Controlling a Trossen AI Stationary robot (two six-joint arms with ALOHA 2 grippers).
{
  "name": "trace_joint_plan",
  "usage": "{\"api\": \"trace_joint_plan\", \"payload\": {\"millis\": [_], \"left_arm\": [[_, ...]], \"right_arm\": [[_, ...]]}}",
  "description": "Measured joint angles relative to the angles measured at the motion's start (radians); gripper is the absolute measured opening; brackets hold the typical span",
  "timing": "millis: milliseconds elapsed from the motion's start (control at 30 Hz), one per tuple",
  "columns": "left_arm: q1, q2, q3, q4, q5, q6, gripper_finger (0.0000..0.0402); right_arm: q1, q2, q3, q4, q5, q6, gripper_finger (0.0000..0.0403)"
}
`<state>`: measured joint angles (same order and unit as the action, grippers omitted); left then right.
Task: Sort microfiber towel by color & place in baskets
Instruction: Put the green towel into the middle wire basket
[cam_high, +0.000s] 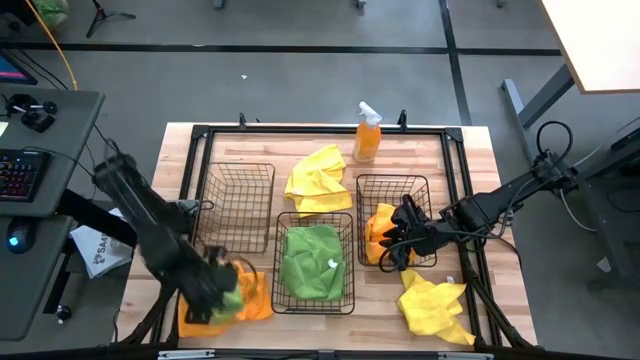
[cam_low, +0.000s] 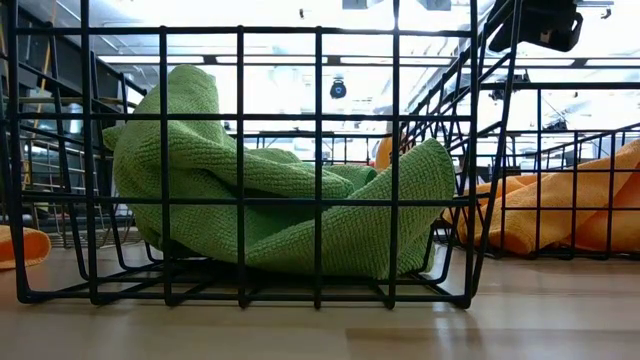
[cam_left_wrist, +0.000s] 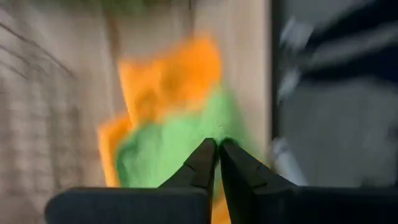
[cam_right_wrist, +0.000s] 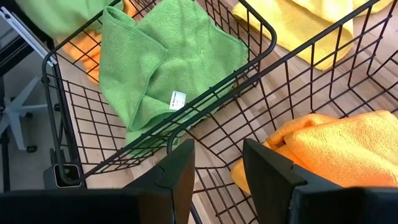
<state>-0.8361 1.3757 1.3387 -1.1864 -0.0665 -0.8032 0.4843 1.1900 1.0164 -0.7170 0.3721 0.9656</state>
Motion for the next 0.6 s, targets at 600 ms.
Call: {"api": "trace_joint_plan", "payload": {"millis": [600], "left_arm": [[0.347, -0.081, 0.467, -0.063, -0.261, 0.404, 0.0]], "right_arm": [[0.0, 0.0, 0.0, -0.005, 0.047, -0.05, 0.0129]]}}
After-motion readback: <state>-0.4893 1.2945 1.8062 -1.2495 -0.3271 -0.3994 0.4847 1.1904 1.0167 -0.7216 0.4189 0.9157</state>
